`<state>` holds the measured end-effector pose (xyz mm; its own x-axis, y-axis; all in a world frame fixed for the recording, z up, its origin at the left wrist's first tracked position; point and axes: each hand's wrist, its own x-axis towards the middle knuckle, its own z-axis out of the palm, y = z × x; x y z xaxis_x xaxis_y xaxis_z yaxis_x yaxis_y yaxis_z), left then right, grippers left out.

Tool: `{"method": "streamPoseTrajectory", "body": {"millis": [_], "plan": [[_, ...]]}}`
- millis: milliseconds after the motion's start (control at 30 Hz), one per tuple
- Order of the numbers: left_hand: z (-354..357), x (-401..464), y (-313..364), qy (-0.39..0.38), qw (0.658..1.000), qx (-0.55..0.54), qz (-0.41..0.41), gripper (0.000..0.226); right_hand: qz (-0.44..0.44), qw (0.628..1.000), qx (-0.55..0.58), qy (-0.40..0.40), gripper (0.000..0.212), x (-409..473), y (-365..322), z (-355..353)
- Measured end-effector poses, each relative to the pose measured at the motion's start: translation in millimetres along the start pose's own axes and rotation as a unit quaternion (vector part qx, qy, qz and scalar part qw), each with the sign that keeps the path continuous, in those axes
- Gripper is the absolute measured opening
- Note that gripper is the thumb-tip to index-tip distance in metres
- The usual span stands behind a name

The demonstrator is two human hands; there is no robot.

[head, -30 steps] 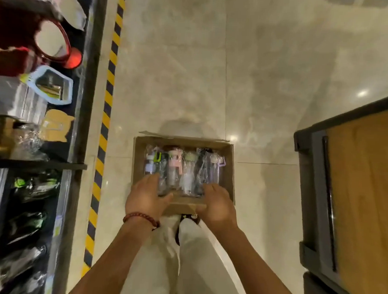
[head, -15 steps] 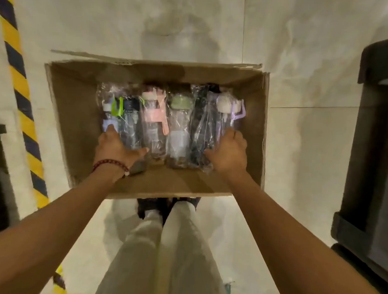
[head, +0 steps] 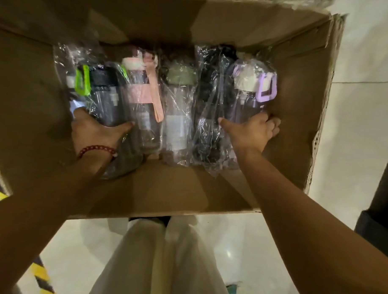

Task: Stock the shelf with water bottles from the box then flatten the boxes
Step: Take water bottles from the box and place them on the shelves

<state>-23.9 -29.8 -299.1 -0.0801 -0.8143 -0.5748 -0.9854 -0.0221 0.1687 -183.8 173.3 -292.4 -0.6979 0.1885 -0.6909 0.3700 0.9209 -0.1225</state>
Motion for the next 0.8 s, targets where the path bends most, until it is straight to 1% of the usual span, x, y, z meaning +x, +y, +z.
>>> {"method": "streamPoseTrajectory", "body": {"millis": [100,167,200,233,300,367,433,533,567,700,800], "plan": [[0.0,-2.5,1.2,0.010,1.000,0.000,-0.016,0.083,-0.011,0.999,0.015,0.031,0.087,0.5,2.8,6.8],[-2.7,-2.5,2.7,-0.002,1.000,-0.005,-0.028,0.092,-0.025,0.997,0.050,0.049,0.084,0.0,5.8,12.5],[-3.5,-0.8,2.2,-0.007,0.999,-0.005,-0.035,0.098,-0.030,0.995,0.074,0.052,0.087,1.3,6.9,14.4],[-4.6,-0.6,2.9,-0.013,0.999,-0.005,-0.038,0.099,-0.031,0.994,0.091,0.047,0.093,4.0,7.2,14.7],[-6.0,-1.9,5.3,-0.027,0.999,-0.004,-0.041,0.090,-0.024,0.995,0.095,0.024,0.108,11.6,5.5,10.9],[-6.2,-5.7,6.2,-0.045,0.998,-0.013,-0.041,0.084,-0.024,0.996,0.080,0.009,0.112,16.9,2.8,5.4],[-6.1,-7.4,5.6,-0.060,0.997,-0.033,-0.033,0.081,-0.038,0.998,0.049,0.021,0.107,15.9,0.3,1.3],[-15.7,-14.4,10.9,-0.073,0.994,-0.080,-0.031,0.072,-0.080,0.996,0.034,0.019,0.081,-0.9,-6.6,-3.3],[-20.7,-19.3,14.8,-0.078,0.993,-0.089,-0.030,0.072,-0.094,0.995,0.034,0.012,0.076,-8.3,-9.5,-5.9],[-46.4,-41.7,27.5,-0.097,0.986,-0.135,0.012,0.081,-0.140,0.988,0.057,-0.011,0.072,-42.4,-23.2,-25.2],[-78.9,-61.7,39.9,-0.098,0.983,-0.151,0.021,0.094,-0.158,0.982,0.095,-0.043,0.080,-75.8,-40.1,-45.4]]}}
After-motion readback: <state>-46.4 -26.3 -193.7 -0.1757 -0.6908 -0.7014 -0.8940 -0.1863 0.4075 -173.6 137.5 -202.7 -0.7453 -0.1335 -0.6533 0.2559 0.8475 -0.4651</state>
